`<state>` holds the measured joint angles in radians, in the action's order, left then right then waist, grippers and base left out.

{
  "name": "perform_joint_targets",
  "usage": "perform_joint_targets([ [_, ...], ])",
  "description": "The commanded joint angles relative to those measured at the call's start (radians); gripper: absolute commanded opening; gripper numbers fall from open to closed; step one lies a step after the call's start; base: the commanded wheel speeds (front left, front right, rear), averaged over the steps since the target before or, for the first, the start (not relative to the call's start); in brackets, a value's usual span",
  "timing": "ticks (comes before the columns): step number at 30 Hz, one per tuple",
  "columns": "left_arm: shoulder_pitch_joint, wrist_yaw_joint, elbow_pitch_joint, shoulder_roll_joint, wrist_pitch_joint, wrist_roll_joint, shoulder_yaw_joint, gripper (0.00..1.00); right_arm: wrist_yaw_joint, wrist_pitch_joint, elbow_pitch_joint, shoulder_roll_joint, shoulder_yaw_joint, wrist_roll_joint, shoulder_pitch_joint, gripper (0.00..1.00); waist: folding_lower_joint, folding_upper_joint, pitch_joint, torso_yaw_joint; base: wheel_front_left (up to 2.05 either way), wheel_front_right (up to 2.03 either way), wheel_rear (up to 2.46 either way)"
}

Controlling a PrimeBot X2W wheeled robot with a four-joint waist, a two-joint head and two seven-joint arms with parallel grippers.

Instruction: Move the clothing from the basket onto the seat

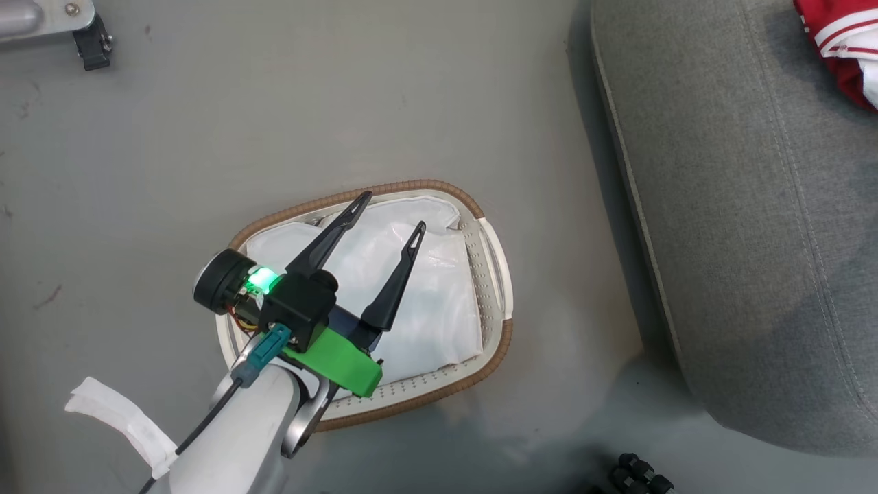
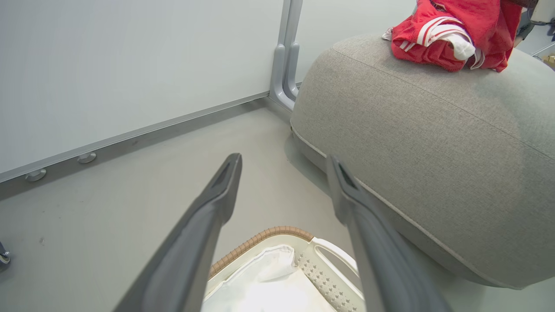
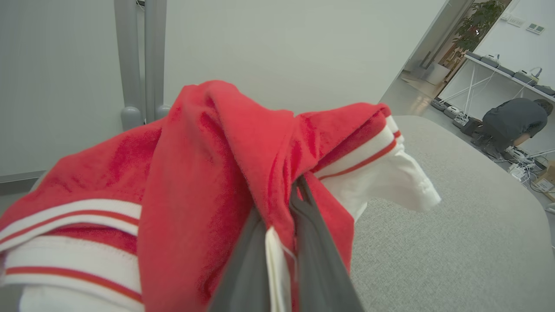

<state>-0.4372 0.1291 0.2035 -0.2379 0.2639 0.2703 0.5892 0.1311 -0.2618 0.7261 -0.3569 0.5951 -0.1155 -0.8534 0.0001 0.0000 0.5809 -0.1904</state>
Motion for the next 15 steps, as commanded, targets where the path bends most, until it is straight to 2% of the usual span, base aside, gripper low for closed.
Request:
perform_joint_targets([
  [1, -0.017, 0.003, 0.003, -0.004, 0.001, -0.009, -0.003, 1.00, -0.001, -0.005, 0.004, 0.010, 0.008, -0.012, 0.014, 0.00, -0.0001, 0.0000, 0.018, 0.008, 0.00, 0.00, 0.00],
  [2, -0.018, 0.003, 0.004, -0.003, 0.001, -0.010, -0.003, 1.00, -0.001, -0.005, 0.003, 0.019, 0.012, -0.019, 0.017, 0.32, -0.0001, 0.0000, 0.017, 0.005, 0.00, 0.00, 0.00],
  [3, -0.018, 0.003, 0.006, -0.003, 0.001, -0.009, -0.004, 1.00, -0.001, -0.005, 0.001, 0.025, 0.013, -0.024, 0.018, 0.48, -0.0001, 0.0000, 0.015, 0.002, 0.00, 0.00, 0.00],
  [4, -0.018, 0.003, 0.006, -0.002, 0.001, -0.009, -0.004, 1.00, -0.001, -0.005, -0.002, 0.032, 0.013, -0.028, 0.021, 1.00, -0.0001, 0.0000, 0.012, -0.001, 0.00, 0.00, 0.00],
  [8, -0.010, 0.003, 0.011, 0.003, 0.001, -0.001, -0.009, 1.00, -0.001, -0.005, -0.029, 0.047, -0.012, -0.036, 0.032, 1.00, -0.0001, 0.0000, -0.013, -0.013, 0.00, 0.00, 0.00],
  [15, 0.026, 0.003, 0.018, 0.026, 0.001, 0.019, -0.027, 1.00, -0.001, -0.005, -0.111, 0.032, -0.090, -0.023, 0.057, 1.00, -0.0001, 0.0000, -0.100, -0.017, 0.00, 0.00, 0.00],
])
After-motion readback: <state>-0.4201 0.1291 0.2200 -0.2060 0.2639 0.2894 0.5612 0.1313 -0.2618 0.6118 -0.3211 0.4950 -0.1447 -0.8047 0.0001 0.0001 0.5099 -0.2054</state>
